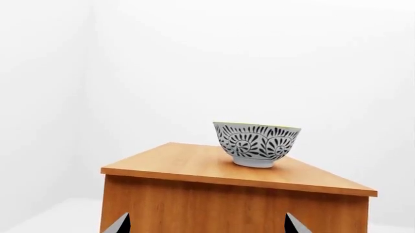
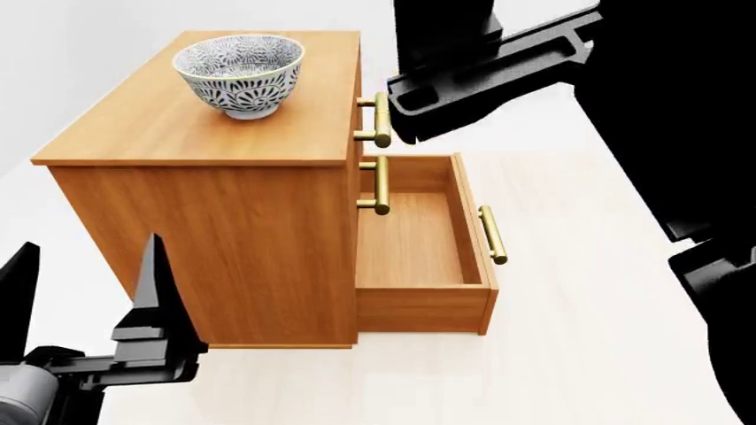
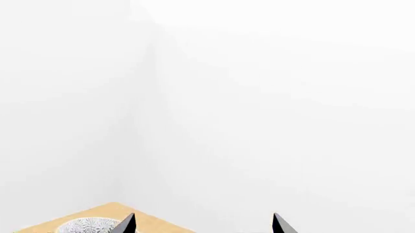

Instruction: Put the bowl on top of the cabinet.

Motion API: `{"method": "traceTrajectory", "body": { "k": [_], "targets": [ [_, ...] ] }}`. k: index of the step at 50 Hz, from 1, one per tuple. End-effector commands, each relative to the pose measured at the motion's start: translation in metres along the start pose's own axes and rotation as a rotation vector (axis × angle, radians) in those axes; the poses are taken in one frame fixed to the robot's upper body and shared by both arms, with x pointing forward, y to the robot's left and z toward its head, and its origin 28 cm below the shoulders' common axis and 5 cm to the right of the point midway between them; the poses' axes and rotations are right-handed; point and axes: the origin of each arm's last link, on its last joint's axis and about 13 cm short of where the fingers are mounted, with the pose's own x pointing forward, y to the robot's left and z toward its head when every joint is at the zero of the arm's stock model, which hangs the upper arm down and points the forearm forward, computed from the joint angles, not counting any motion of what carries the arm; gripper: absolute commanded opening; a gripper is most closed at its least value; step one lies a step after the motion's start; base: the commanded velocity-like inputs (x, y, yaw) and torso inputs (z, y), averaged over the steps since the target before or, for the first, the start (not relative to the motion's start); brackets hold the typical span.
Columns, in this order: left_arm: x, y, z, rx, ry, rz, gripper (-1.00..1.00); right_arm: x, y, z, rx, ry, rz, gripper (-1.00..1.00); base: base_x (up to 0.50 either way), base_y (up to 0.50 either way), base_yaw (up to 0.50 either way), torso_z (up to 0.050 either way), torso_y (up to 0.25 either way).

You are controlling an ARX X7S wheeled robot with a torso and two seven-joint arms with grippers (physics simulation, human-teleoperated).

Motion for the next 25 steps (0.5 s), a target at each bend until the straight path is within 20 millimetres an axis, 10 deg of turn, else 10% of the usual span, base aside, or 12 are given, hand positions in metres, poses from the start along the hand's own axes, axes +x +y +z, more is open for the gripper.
{"method": "traceTrajectory", "body": {
  "k": [1, 18, 21, 25],
  "targets": [
    [-0.001, -0.001, 0.000, 0.003, -0.002, -0.004, 1.00, -0.040, -0.005, -0.011, 0.006, -0.018, -0.111, 1.00, 0.00, 0.00, 0.00, 0.000, 0.000],
    [-0.001, -0.001, 0.002, 0.000, -0.008, -0.002, 1.00, -0.062, -0.018, -0.046, 0.027, -0.001, -0.260, 1.00, 0.00, 0.00, 0.00, 0.000, 0.000],
    [-0.002, -0.001, 0.002, 0.001, -0.008, -0.002, 1.00, -0.060, -0.014, -0.034, 0.055, -0.206, -0.268, 1.00, 0.00, 0.00, 0.00, 0.000, 0.000],
    [-0.003, -0.001, 0.005, 0.000, -0.012, -0.003, 1.00, -0.078, -0.010, -0.071, 0.009, -0.010, -0.295, 1.00, 0.00, 0.00, 0.00, 0.000, 0.000]
  ]
}}
